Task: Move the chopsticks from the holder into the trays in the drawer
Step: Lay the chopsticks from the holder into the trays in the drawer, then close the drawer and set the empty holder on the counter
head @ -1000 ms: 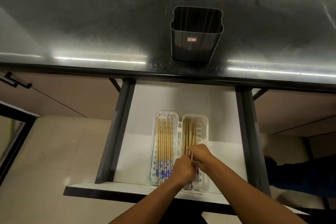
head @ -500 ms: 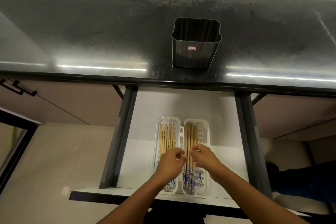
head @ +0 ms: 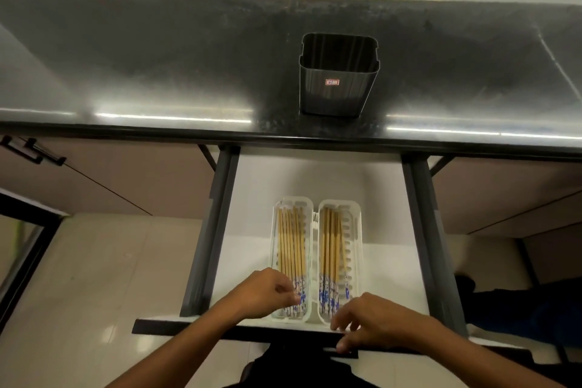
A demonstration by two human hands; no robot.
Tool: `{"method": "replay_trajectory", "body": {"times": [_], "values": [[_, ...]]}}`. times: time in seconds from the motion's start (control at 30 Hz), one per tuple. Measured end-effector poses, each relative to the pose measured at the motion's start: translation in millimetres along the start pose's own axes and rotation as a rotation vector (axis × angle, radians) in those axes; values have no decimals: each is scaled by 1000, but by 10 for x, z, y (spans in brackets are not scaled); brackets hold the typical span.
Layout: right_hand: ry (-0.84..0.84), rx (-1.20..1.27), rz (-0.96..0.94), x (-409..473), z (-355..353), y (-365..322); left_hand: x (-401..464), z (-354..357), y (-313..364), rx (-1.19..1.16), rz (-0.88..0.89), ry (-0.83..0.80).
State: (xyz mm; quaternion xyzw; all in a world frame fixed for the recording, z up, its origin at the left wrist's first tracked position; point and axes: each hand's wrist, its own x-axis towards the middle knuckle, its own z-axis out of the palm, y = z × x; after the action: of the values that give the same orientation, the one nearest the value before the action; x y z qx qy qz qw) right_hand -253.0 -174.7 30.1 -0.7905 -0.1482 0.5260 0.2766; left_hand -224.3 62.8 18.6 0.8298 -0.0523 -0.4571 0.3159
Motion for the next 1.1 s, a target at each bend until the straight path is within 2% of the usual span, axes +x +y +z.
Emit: {"method": "replay_trajectory", "body": {"times": [0.13,0.3,0.4,0.5,0.7,1.1], "values": [[17,-163,-33,6,-5,-97,-44,62,69,37,9,-146],[72,-328,-98,16,42,-126,-79,104,135,187,7,-201],[53,-341,-102,31,45,-148,-103,124,197,322,33,-202],[40,-332,-114,53,20,-143,-96,123,244,424,89,-163],[64,-389,-126,65,-125,-171,-52,23,262,412,137,-46],[357,-535,-88,248,-759,-116,376,-490,472,414,141,252]]}}
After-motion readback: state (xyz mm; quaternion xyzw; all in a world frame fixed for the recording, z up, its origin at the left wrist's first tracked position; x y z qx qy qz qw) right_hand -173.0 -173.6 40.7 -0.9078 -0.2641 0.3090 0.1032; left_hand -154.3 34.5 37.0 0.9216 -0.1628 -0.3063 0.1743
